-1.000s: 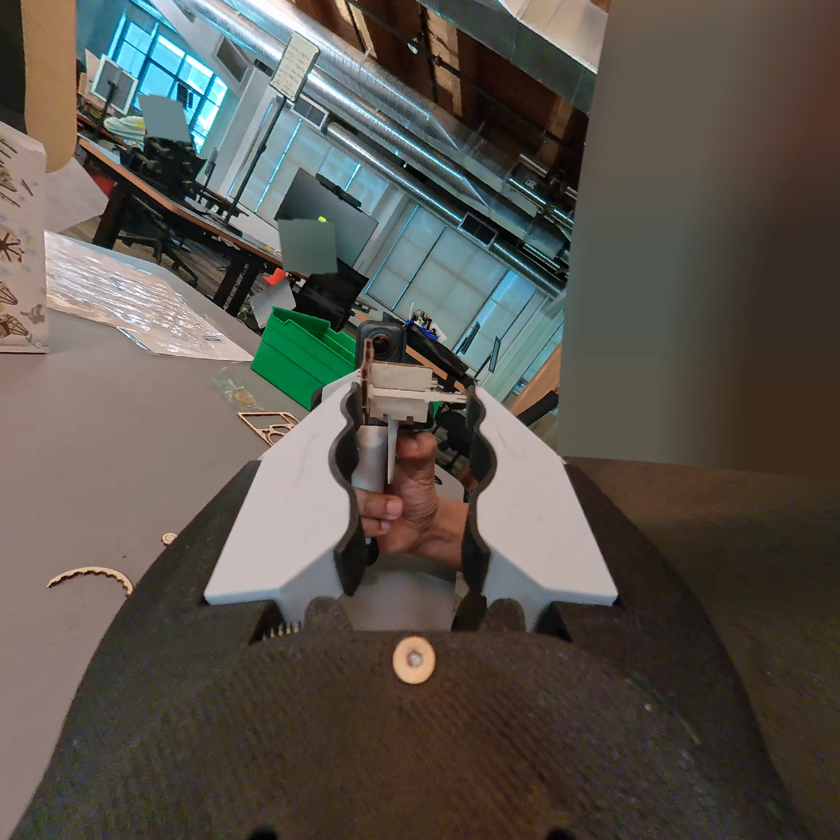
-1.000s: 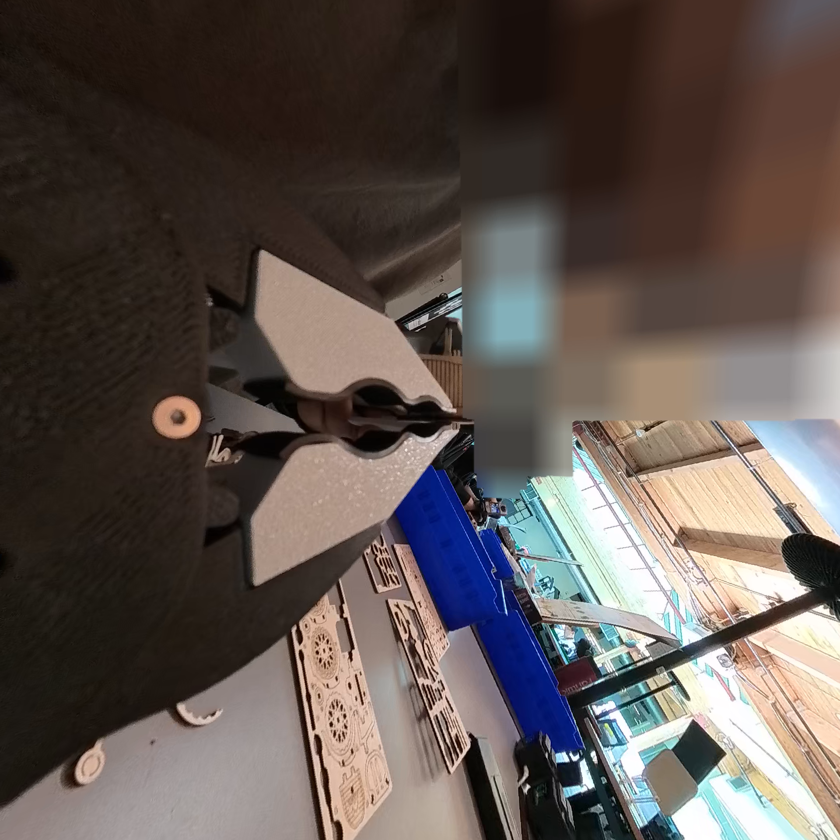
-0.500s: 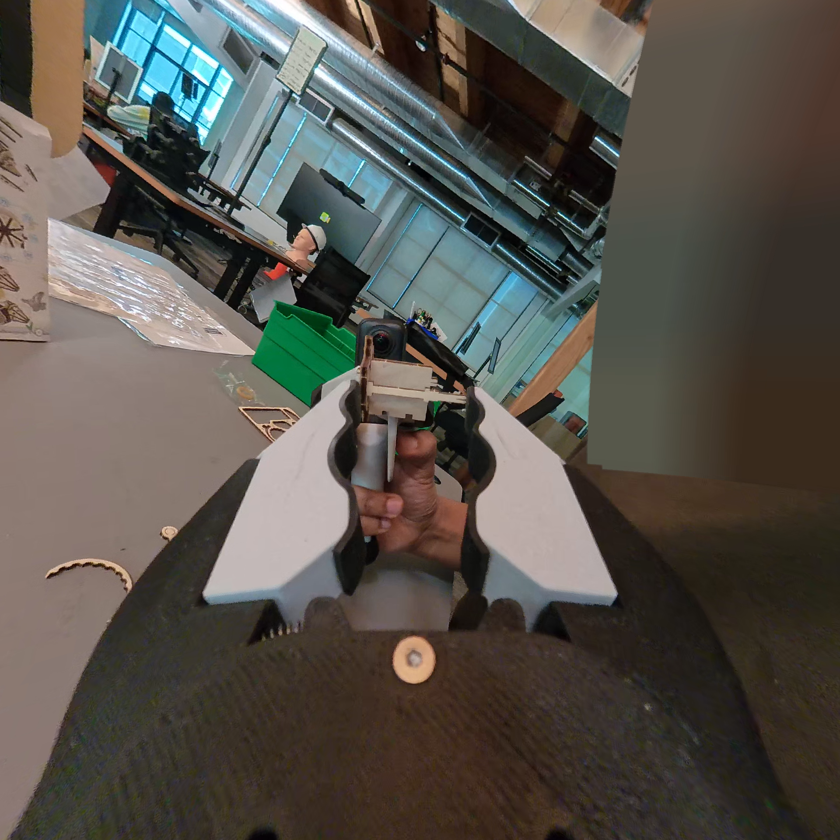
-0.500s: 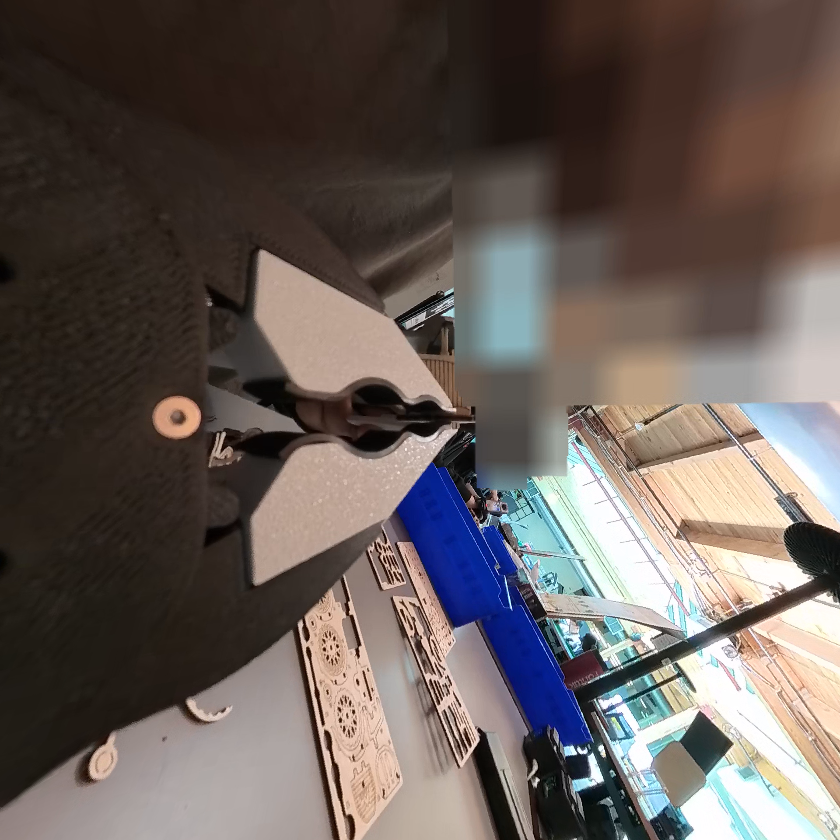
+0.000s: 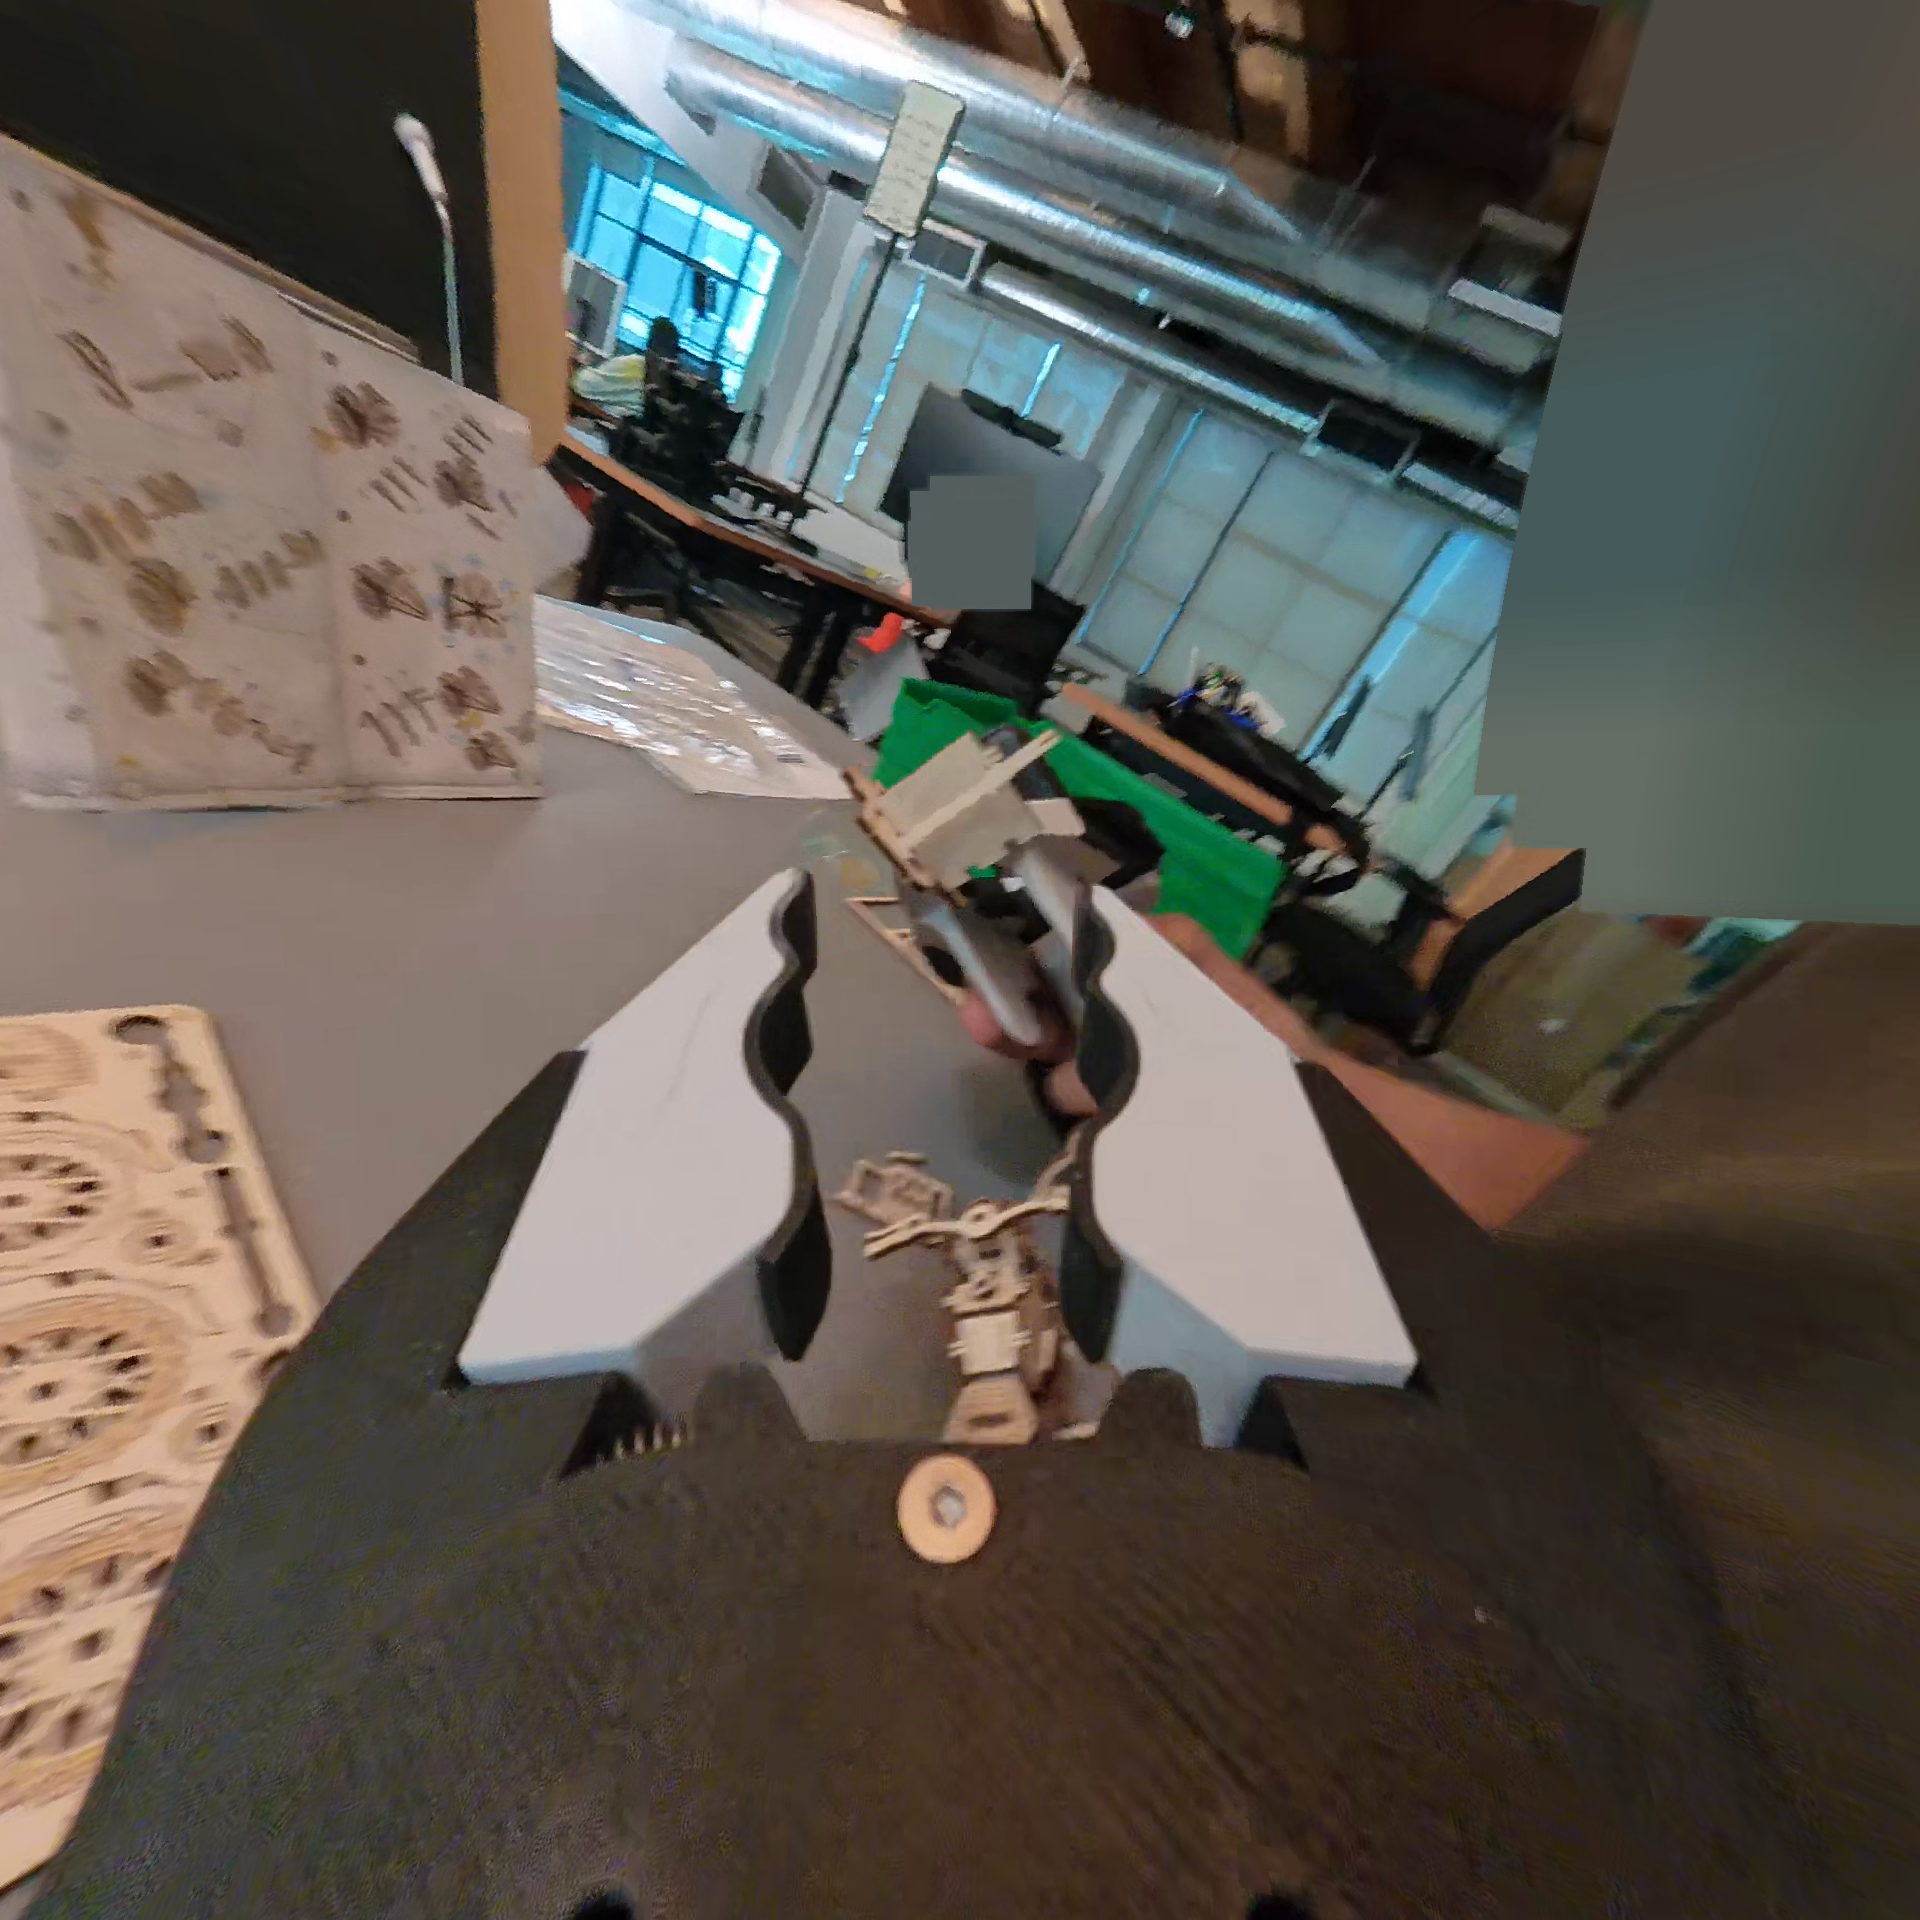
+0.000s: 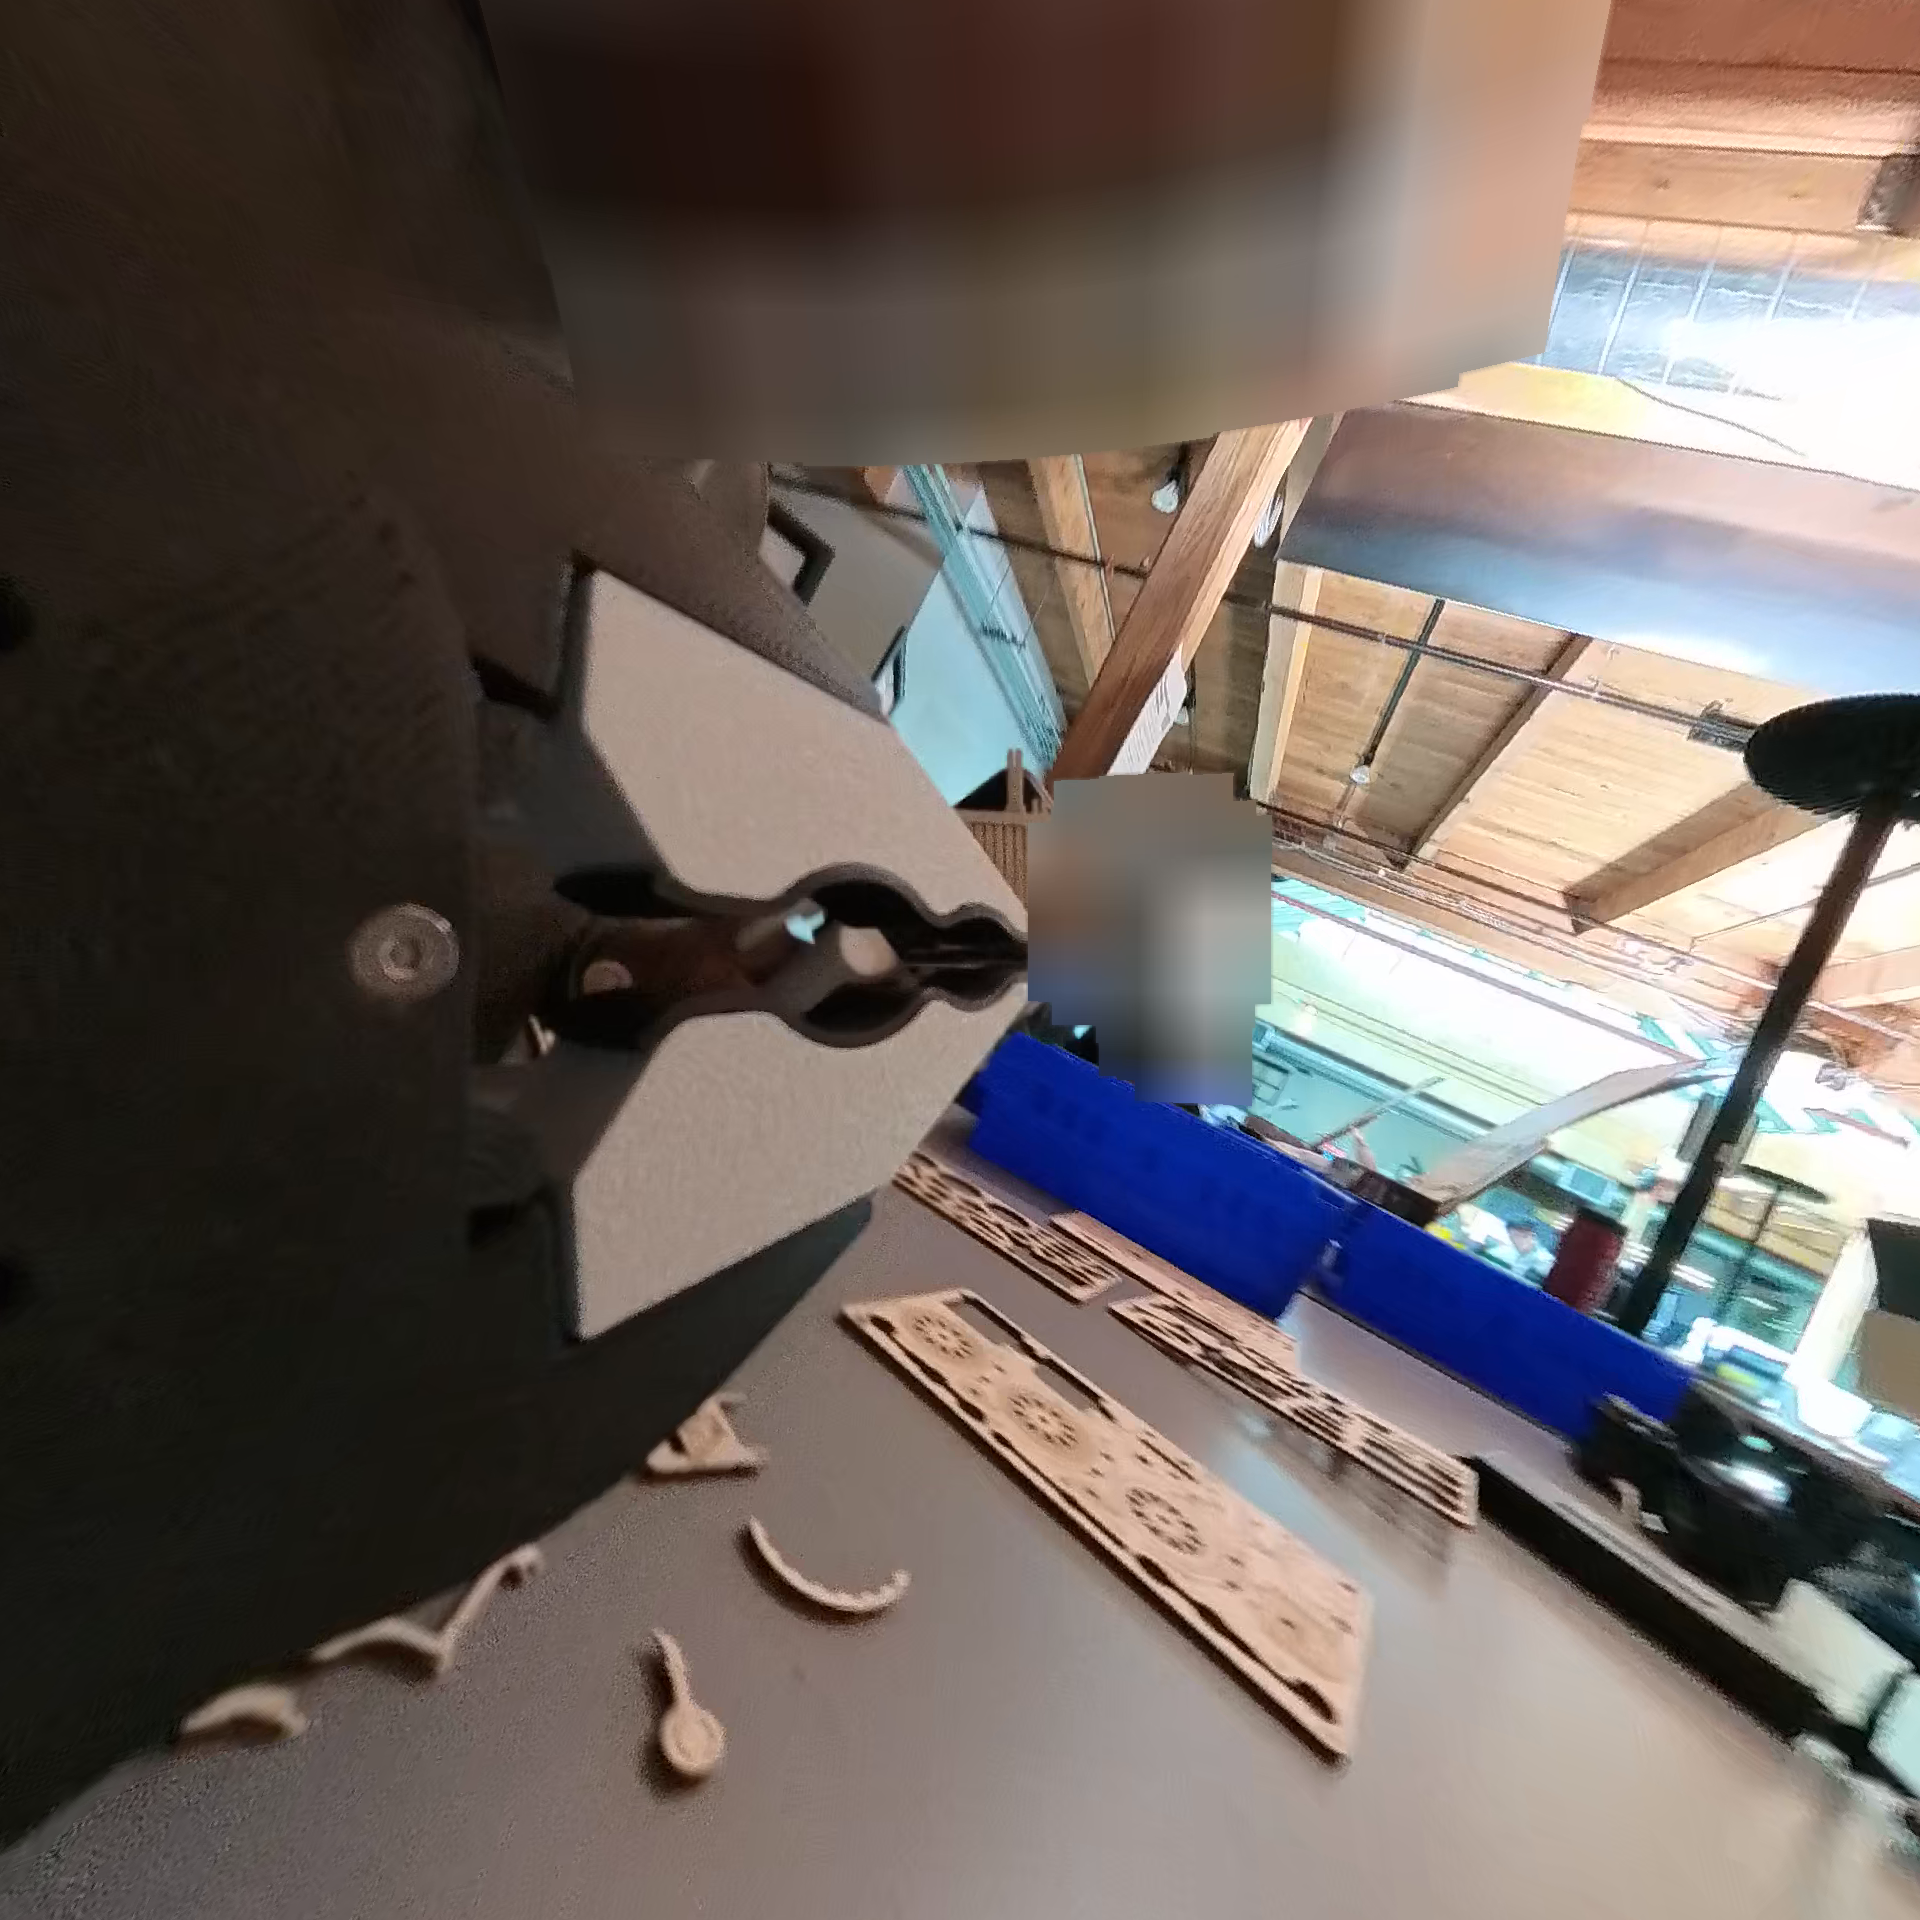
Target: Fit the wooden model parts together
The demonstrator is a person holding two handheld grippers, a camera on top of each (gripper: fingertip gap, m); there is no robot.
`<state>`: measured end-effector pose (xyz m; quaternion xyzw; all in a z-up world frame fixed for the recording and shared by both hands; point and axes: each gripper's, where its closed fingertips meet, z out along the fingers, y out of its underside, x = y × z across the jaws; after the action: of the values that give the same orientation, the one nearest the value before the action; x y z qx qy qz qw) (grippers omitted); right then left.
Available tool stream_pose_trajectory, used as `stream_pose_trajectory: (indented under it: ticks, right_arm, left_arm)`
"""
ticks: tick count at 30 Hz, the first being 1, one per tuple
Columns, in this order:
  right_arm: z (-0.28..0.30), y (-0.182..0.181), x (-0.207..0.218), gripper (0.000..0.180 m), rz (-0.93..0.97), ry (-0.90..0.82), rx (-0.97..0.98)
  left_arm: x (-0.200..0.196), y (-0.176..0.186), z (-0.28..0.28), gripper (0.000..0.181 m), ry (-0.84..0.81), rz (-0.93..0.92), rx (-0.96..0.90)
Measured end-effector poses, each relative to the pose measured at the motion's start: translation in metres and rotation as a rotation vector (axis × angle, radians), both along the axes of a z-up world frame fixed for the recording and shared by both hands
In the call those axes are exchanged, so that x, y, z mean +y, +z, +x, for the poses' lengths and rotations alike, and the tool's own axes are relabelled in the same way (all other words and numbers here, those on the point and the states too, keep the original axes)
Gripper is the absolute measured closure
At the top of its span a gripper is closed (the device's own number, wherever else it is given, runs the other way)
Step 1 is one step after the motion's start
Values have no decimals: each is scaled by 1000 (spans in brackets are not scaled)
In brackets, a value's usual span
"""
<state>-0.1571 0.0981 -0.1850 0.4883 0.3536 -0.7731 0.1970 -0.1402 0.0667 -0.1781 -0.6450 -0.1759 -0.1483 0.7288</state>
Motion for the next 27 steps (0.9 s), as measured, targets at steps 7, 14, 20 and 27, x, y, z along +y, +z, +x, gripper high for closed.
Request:
stream_pose_trajectory:
  ticks: [7,14,20,27]
  right_arm:
    - [10,-9,-18,179,-133,121,-141]
    - [13,-17,-24,178,-61,107,-188]
    - [15,-18,-28,178,-44,112,-193]
    - [17,-20,-33,178,-42,128,-195]
  left_arm:
    - [-4,-11,-1,137,51,-118,255]
    - [-1,-20,4,150,110,-234,487]
    - [1,-25,3,145,103,-253,473]
    - [3,-28,7,153,79,-259,478]
